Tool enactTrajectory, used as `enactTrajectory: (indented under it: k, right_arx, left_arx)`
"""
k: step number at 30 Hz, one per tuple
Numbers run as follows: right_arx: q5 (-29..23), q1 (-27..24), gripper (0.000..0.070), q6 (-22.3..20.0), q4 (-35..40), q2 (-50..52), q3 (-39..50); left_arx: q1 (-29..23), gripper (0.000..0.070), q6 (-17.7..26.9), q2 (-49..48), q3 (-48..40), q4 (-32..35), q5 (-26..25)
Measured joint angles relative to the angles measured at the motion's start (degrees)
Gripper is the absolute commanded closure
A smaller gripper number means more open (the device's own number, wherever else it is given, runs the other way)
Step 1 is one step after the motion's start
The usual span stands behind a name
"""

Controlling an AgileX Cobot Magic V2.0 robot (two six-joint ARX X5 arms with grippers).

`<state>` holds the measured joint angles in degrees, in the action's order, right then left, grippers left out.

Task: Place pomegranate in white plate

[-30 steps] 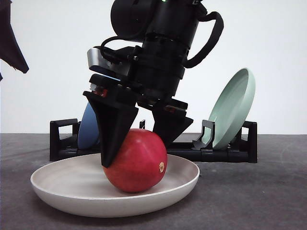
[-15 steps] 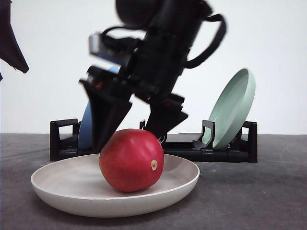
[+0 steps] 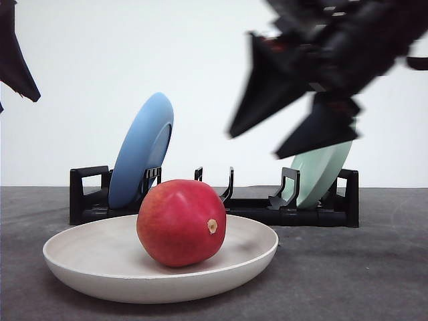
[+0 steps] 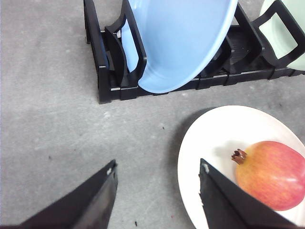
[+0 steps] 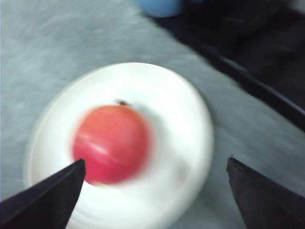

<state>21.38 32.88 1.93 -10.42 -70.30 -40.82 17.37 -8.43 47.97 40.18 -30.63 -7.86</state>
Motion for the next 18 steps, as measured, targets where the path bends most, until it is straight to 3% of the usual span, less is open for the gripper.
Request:
enactTrajectory:
  k: [7, 11, 18]
  right_arx:
    - [0.4, -13.1, 0.0099, 0.2, -1.6, 10.3, 8.7]
    - [-0.8, -19.0, 0.0099, 2.9, -1.9, 14.7, 11.5]
    - [-4.3, -21.3, 0.0102, 6.1, -0.7, 17.3, 11.7]
  left_arx:
    - [0.0, 0.0387, -0.8, 0.0, 0.0, 0.0, 0.0]
    - [0.0, 0.0387, -2.2, 0.0, 0.0, 0.0, 0.0]
    - [0.0, 0.0387, -3.0, 0.0, 0.0, -0.3, 0.0]
